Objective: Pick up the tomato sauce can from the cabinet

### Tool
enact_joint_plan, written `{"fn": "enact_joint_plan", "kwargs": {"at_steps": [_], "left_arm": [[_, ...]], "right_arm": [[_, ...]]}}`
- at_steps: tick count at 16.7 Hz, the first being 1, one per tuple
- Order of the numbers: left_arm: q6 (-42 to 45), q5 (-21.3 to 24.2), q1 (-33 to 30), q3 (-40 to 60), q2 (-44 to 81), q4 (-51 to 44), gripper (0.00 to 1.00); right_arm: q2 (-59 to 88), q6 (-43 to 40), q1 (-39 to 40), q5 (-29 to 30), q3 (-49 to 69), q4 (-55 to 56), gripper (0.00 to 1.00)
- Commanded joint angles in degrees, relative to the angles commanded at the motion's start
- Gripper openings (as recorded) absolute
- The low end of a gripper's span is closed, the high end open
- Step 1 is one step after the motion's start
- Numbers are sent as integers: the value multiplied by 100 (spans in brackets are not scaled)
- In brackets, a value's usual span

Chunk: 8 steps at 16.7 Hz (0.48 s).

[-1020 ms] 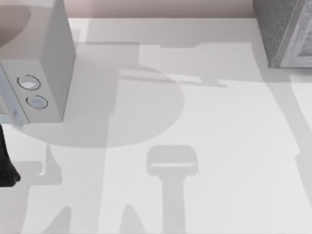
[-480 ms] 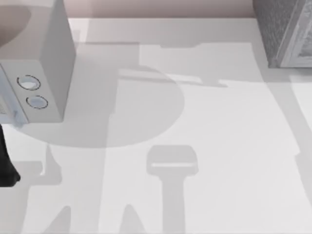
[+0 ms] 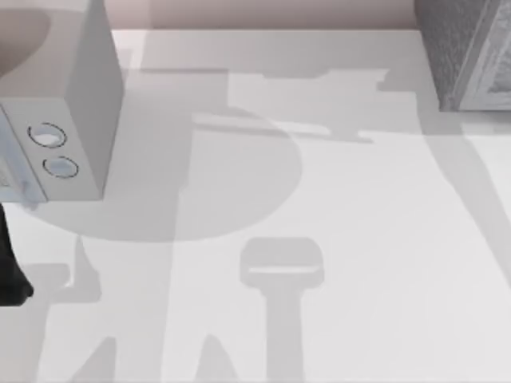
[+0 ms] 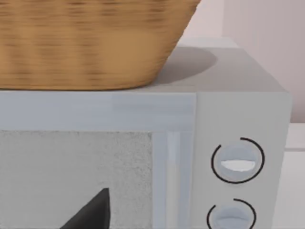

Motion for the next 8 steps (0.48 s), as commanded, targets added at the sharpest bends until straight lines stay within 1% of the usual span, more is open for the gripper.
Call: {"fn": "enact_joint_plan", "kwargs": {"at_steps": [4, 8], "left_arm": [[0, 0, 0, 0, 0, 0, 100], [0, 0, 0, 0, 0, 0, 100]], "right_arm": [[-910, 4, 524, 385, 24, -929, 0], [-1022, 4, 605, 442, 32, -1040, 0]]}}
